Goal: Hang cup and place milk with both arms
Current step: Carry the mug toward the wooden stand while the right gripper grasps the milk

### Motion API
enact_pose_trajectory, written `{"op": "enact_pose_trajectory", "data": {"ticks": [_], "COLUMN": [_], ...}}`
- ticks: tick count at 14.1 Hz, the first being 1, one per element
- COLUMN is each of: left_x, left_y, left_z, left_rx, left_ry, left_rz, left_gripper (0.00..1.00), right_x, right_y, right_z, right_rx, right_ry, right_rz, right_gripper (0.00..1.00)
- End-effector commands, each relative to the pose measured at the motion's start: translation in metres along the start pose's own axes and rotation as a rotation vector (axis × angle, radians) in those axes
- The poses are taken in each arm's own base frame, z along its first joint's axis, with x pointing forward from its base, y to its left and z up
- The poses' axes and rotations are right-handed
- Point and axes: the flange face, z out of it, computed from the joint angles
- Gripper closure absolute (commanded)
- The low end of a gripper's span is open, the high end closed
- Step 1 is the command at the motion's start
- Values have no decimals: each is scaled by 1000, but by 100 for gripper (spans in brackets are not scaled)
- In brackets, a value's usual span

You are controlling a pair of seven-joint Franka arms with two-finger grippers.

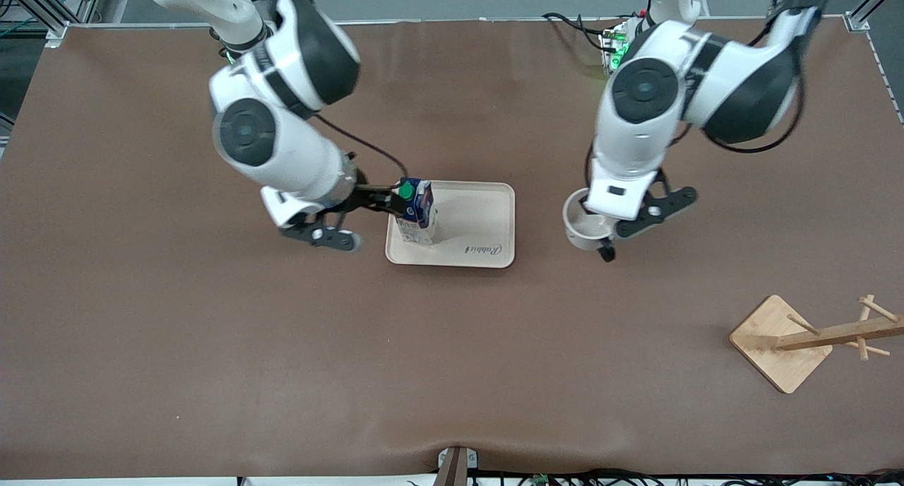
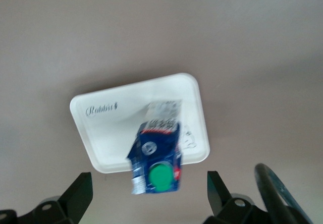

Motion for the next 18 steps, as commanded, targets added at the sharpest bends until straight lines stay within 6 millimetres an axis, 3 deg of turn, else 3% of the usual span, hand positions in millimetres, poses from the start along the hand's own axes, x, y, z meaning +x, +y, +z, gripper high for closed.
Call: {"op": "enact_pose_trajectory", "data": {"ticks": [1,4,7,11,13,18], "left_x": [30,75,103,145,165,206], "left_y": [-53,-112,-144,-215,-248,-296], "left_z": [-11,-12,-13,-9,4,12], "left_rx": [10,0,-23,-42,-64,-104], "left_ry": [-20,-27,-23,-14,-21,43], "left_rz": [85,176,246,380,455,601], "left_gripper": [100,100,100,100,100,100], "right_x": [1,-19,-30,-34,-38,-42], "right_y": [-7,-19,-29,-27,-31,-22], "right_z": [19,44,73,92,99,126], "right_rx": [-54,-130,-163,-189,-185,-212], "right_ry": [23,25,3,-13,-7,-20], "right_rz": [-3,-46,-49,-45,-53,-52], "right_gripper": [0,0,0,0,0,0]}}
